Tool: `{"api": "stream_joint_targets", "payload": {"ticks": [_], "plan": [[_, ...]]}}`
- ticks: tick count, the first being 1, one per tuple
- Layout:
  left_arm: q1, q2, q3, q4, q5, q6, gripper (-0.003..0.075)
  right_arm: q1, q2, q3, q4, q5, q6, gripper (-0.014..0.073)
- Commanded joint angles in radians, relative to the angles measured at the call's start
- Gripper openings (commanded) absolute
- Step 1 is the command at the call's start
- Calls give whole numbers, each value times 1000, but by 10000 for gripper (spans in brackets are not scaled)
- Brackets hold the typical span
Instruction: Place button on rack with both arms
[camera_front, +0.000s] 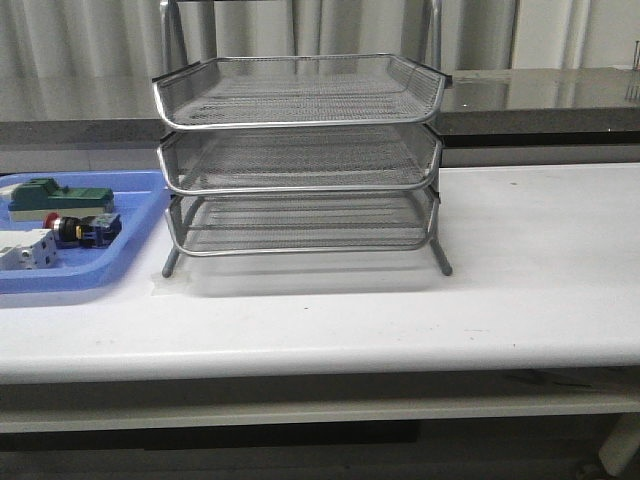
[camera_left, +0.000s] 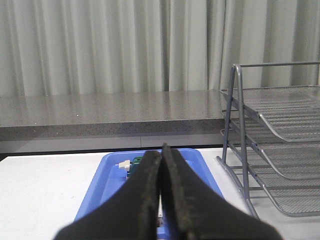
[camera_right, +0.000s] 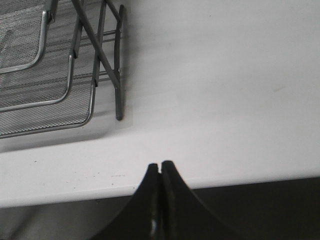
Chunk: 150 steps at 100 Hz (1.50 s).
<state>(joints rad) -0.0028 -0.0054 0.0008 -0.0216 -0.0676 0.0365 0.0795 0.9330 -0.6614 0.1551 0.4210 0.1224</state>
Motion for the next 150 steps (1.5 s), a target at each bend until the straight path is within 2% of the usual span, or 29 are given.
{"api": "stream_joint_targets", "payload": {"ticks": [1,16,35,45,60,122,150], "plan": [[0,-33,47,1,-76,-7,4,-2,49,-37,63,-94,-8,-55],[0,-33,47,1,-76,-7,4,14,132,-38,127,-114,-8,14],[0,-33,47,1,-76,-7,4,87,219,-57,180,-153,-8,227],[0,-33,47,1,-76,-7,4,129,261,-78,202,-189,-8,292],[0,-33,47,1,-76,-7,4,161,342,-136,239,-212,-8,295],[0,-33,47,1,-76,-7,4,163,661,-428,314,-168,-12,295],[0,-33,47,1,-76,-7,4,220,747,-514,327,-158,-20,295]]}}
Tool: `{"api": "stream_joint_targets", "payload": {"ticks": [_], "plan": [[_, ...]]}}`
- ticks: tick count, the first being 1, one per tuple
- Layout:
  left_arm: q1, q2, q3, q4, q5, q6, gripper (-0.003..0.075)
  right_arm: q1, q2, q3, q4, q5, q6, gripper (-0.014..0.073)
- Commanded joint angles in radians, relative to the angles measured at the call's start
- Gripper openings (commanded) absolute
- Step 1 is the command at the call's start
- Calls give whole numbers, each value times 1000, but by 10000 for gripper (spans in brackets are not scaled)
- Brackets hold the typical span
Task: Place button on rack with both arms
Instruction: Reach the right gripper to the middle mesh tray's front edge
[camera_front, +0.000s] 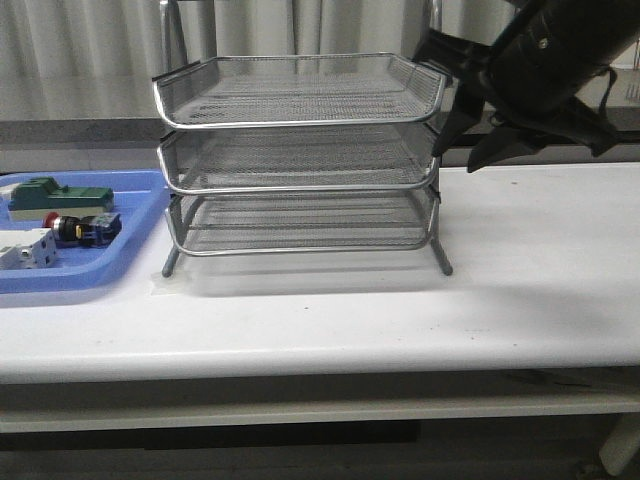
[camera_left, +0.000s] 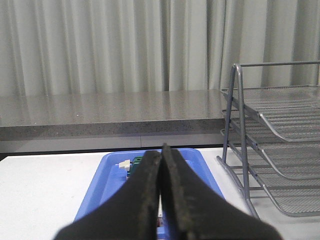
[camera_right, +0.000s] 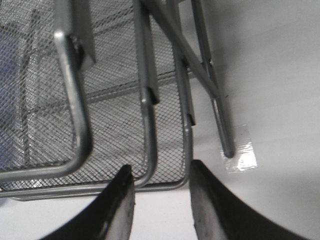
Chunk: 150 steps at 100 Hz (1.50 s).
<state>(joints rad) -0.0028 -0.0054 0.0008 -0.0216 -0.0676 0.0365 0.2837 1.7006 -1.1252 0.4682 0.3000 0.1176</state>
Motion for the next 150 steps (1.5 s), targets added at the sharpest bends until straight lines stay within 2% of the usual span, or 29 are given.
{"api": "stream_joint_targets", "payload": {"ticks": [1,27,84,110,136,150], "plan": [[0,-33,47,1,-76,-7,4,18,-17,-53,14,-38,-16,295],[0,-33,47,1,-76,-7,4,25,43,-62,52,-47,-24,295],[0,-33,47,1,-76,-7,4,25,48,-62,81,-135,-38,293],[0,-33,47,1,-76,-7,4,25,65,-62,101,-120,-38,173],[0,-33,47,1,-76,-7,4,25,70,-62,109,-91,-38,-54],[0,-33,47,1,-76,-7,4,25,70,-61,109,-73,-38,-70]]}}
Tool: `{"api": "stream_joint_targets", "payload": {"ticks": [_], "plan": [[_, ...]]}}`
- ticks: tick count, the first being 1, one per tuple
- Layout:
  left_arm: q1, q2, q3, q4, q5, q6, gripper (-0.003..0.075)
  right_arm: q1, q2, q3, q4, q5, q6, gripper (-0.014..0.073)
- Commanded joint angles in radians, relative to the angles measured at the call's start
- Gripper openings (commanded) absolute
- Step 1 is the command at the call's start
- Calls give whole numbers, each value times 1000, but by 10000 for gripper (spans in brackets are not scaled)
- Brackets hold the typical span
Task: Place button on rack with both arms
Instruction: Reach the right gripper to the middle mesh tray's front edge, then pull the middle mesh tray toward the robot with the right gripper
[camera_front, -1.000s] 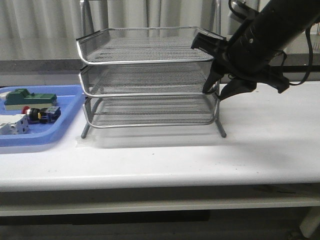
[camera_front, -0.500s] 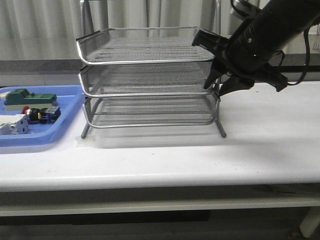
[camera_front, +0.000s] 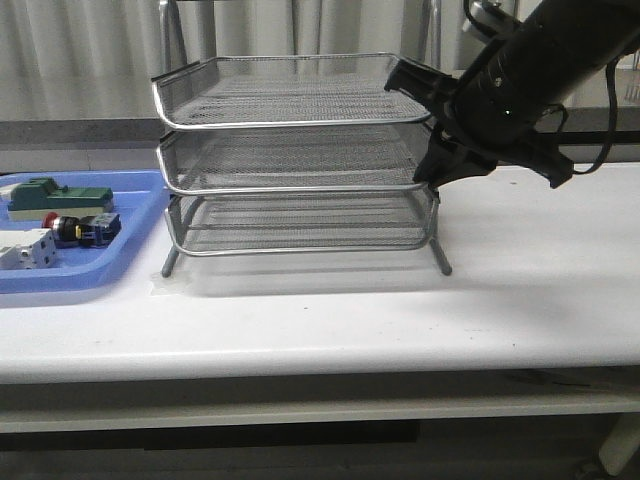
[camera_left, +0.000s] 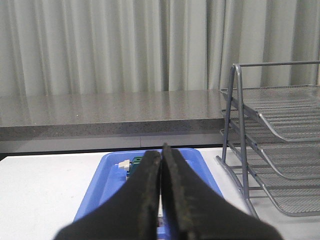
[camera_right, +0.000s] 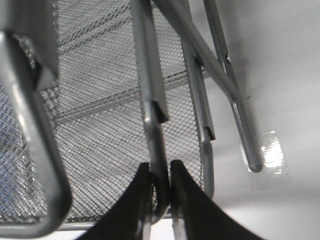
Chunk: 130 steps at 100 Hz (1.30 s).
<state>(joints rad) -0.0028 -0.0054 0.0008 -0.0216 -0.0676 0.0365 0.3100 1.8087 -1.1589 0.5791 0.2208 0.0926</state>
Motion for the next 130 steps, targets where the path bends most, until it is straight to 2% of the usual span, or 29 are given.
{"api": "stream_joint_targets", "payload": {"ticks": [1,59,87,130], "plan": [[0,-33,47,1,-76,-7,4,-1,-38,-27,-2,7,-13,-70],[0,-33,47,1,-76,-7,4,-1,-90,6,-3,78,-46,-70],[0,-33,47,1,-76,-7,4,7,-171,124,-3,79,-62,-70],[0,-33,47,1,-76,-7,4,97,-300,317,-3,50,-76,-70]]}}
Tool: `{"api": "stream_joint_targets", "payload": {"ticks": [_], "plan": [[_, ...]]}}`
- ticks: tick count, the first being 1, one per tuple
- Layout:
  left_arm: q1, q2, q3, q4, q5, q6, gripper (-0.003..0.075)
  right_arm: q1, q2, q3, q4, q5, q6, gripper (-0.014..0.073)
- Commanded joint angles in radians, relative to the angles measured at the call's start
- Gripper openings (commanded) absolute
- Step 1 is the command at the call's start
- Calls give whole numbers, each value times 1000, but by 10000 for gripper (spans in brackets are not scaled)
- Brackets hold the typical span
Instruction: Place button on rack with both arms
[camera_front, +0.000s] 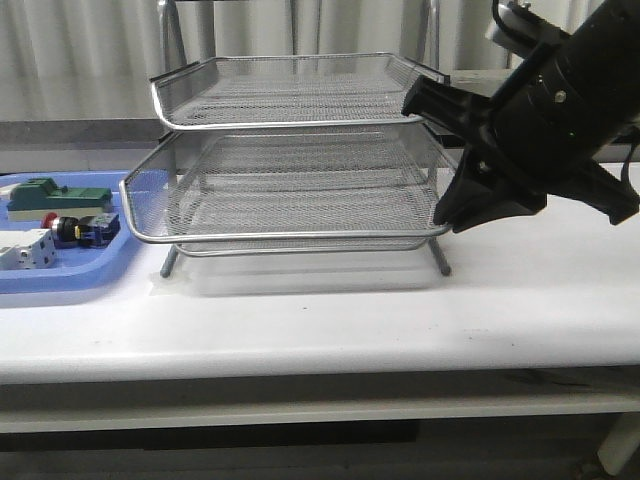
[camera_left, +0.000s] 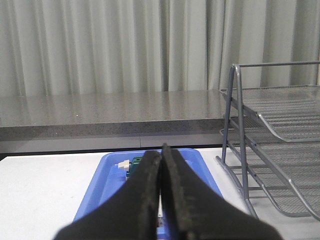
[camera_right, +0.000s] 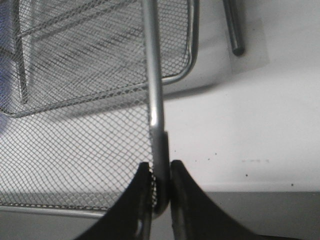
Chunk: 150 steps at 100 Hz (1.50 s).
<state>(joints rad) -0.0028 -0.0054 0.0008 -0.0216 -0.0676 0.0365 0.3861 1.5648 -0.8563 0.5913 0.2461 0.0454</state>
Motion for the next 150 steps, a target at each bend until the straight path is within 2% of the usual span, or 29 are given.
{"api": "stream_joint_targets", "payload": {"ticks": [1,41,53,58,65,77,82,89,124,150], "plan": [[0,-33,47,1,-76,-7,4,22,-58,16,-15,25,-29,-70],[0,-33,47,1,-76,-7,4,44,-170,150,-8,30,-28,-70],[0,-33,47,1,-76,-7,4,44,-213,163,-8,21,-29,-43],[0,-33,47,1,-76,-7,4,44,-230,163,-9,19,-30,13],[0,-33,47,1,-76,-7,4,44,-254,163,-9,15,-38,146],[0,-33,47,1,-76,-7,4,44,-292,163,-9,19,-67,463],[0,-33,47,1,-76,-7,4,44,-307,163,-9,22,-77,563],[0,-33,47,1,-76,-7,4,43,-328,163,-9,32,-78,629],[0,-33,47,1,-76,-7,4,27,-423,163,-97,109,-78,630],[0,-33,47,1,-76,-7,4,-106,-559,162,-252,197,-78,589]]}}
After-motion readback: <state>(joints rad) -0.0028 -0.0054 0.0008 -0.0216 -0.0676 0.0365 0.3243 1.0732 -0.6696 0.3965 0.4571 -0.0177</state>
